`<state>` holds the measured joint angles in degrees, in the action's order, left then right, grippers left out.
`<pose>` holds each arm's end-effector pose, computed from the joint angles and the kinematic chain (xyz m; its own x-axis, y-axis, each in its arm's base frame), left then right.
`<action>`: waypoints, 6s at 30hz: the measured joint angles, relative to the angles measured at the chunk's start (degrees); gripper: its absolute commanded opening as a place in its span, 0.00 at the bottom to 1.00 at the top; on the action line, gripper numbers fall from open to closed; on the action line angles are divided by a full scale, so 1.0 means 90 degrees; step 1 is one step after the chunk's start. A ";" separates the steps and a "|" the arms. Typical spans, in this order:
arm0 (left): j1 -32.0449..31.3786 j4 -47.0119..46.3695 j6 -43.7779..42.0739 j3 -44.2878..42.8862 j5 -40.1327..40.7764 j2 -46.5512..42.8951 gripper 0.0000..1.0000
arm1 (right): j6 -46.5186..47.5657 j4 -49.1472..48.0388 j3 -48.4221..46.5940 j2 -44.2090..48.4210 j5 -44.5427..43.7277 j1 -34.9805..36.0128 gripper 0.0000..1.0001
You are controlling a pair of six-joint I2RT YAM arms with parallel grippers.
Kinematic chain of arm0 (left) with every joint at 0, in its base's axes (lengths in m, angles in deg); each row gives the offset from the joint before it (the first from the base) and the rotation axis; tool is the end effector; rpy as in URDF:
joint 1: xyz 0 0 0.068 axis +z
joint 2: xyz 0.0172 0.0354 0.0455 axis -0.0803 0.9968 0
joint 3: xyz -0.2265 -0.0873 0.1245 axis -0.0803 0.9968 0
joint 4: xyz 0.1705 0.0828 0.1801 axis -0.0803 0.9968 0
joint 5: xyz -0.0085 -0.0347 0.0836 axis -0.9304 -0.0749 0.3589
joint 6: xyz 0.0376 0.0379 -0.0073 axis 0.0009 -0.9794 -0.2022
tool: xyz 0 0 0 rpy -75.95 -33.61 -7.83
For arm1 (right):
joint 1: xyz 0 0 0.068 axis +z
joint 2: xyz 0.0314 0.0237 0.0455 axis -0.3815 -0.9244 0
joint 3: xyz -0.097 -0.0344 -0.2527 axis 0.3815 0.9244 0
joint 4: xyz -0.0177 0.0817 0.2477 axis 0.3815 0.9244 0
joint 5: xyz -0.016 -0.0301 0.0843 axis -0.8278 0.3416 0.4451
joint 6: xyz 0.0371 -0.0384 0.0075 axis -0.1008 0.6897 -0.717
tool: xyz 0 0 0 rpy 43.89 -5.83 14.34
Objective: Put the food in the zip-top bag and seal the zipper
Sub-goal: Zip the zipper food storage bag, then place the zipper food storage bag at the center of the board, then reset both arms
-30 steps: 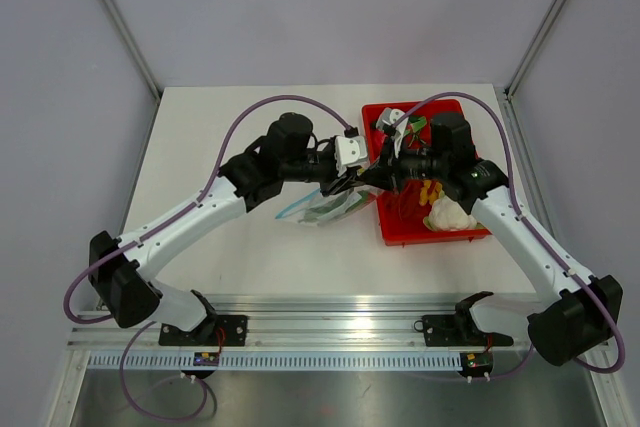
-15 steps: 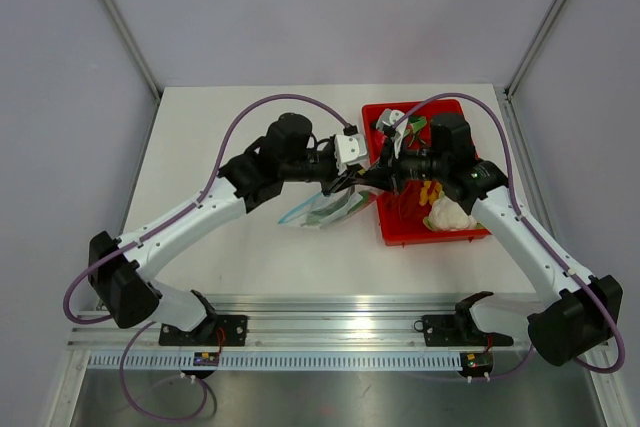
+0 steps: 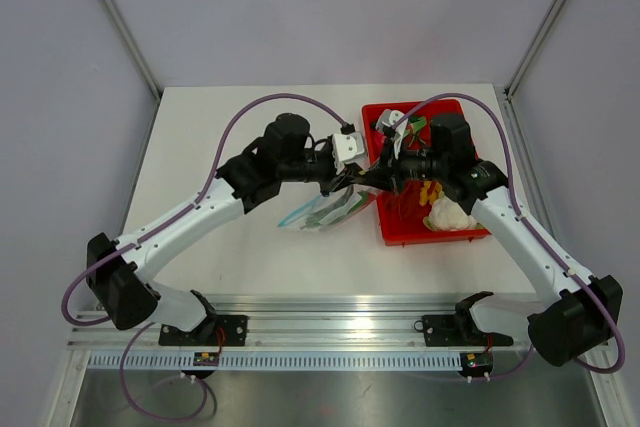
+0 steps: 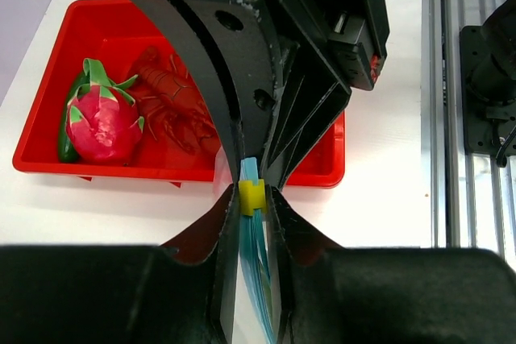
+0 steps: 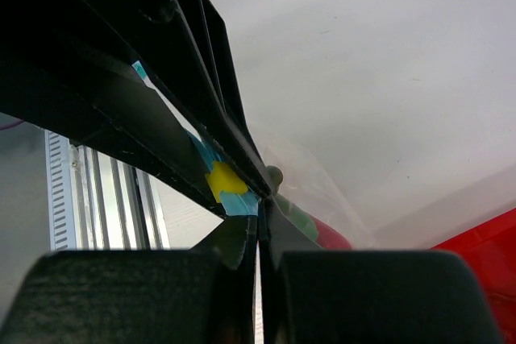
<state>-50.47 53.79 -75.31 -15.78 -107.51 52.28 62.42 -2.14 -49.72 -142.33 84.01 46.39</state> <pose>0.2120 -0.2441 0.3755 0.0753 0.3352 -0.9391 0.9764 0.1665 0.1377 0.2301 0.1308 0.3521 -0.1836 -0.2660 -0.9463 -0.9491 0.2985 0.1003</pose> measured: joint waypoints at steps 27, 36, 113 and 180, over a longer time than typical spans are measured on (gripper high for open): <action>0.0267 0.0136 0.0131 0.0002 -0.0663 -0.0068 0.00 | 0.0211 0.0238 0.0007 0.0112 0.0015 0.0005 0.24; 0.0539 0.0508 0.0138 -0.0049 -0.1379 -0.0058 0.00 | 0.0413 0.0328 -0.0019 0.0245 0.0063 0.0005 0.27; 0.3062 0.0656 0.0182 0.2484 -0.1030 -0.2191 0.00 | -0.1741 -0.1846 0.0027 -0.0236 -0.2686 -0.0046 0.01; 0.3181 0.0763 0.3990 0.2266 0.2540 -0.2829 0.99 | -0.4906 0.2497 0.0175 0.0743 -0.8993 -0.0338 1.00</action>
<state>-21.84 60.65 -39.40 4.61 -84.65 26.82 18.27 20.33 -48.15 -135.65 3.07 43.35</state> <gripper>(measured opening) 0.988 0.994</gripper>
